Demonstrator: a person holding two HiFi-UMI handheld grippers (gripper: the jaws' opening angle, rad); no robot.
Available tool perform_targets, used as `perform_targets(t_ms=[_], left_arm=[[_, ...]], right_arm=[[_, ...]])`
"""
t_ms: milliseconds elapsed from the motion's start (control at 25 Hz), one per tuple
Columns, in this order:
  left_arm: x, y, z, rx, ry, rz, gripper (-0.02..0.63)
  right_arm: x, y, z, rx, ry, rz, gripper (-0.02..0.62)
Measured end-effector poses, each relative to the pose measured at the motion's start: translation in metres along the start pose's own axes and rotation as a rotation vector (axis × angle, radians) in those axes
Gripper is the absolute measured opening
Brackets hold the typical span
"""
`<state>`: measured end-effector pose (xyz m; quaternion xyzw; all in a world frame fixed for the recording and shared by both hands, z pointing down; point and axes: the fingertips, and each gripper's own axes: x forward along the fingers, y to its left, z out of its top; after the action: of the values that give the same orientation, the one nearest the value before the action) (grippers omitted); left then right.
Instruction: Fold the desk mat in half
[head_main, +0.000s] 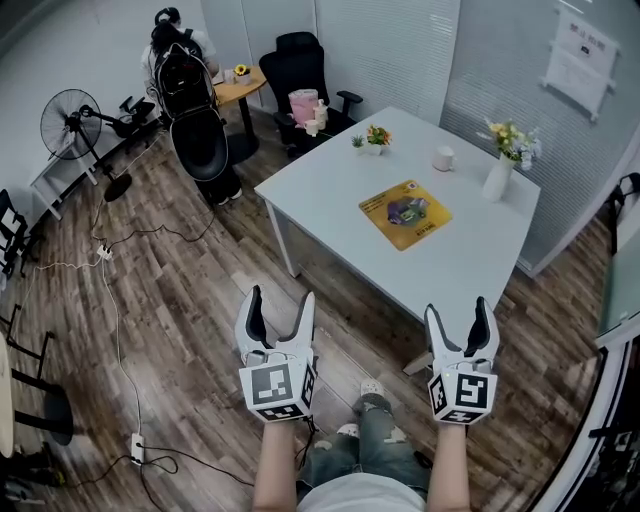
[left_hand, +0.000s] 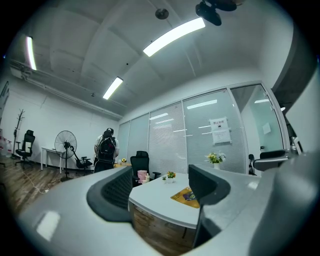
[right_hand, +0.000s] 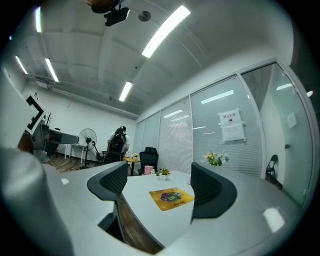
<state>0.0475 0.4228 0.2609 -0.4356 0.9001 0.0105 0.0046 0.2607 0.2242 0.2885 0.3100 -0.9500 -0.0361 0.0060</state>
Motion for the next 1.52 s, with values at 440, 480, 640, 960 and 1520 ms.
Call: perform_targets(t_ms=[440,480,640,960,1520], left_arm=[[0.062,0.001,-0.021,0.005,0.036,0.014,0.342],[0.071,0.002,-0.022,0.006,0.038,0.017,0.342],[0.108,0.002,-0.024,0.012,0.041,0.016,0.342],[0.192,0.007,-0.021,0.033,0.045,0.021,0.342],[0.329,0.003,-0.027,0.038,0.045,0.025,0.342]], right_arm=[[0.062,-0.017,-0.015,0.005,0.012,0.024,0.414],[0.071,-0.019,-0.017,0.005,0.016,0.028,0.414],[0.110,-0.026,-0.021,-0.001,0.022,0.040,0.414],[0.199,-0.040,-0.021,-0.003,0.012,0.070,0.403],[0.326,-0.077,-0.027,-0.034,0.024,0.078,0.400]])
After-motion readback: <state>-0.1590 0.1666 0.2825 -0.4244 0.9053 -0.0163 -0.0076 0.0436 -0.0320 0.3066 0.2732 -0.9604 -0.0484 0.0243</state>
